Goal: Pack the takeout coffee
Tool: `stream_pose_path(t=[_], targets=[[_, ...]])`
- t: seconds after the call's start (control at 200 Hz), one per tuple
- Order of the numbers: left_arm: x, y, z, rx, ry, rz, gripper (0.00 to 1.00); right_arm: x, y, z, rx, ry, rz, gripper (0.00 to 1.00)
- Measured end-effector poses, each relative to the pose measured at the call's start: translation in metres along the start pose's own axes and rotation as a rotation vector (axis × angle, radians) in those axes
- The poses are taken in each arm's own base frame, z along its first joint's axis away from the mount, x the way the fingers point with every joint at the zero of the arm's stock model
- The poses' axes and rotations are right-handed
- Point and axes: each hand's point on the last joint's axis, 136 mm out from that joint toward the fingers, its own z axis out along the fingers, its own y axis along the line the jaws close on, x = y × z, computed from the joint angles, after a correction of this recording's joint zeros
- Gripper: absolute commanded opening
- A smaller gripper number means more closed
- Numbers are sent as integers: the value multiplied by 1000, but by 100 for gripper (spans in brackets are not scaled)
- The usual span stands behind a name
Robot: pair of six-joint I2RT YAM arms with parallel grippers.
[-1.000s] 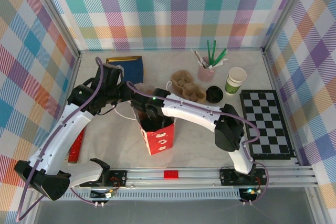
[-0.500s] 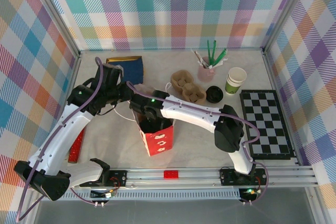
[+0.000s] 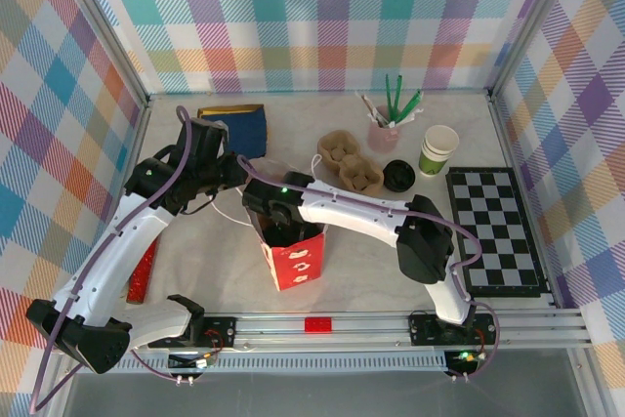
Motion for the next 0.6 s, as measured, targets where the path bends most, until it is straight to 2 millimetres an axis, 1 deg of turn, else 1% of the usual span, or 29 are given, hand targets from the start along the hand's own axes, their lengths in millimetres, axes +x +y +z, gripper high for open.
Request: stream_pose_path(t=[0.375, 0.595], targets=[[0, 0, 0, 1, -1, -3, 22, 0, 1, 12, -6, 1, -1, 35], [0, 0, -5, 8, -12, -4, 22, -2, 1, 17, -7, -3, -2, 35]])
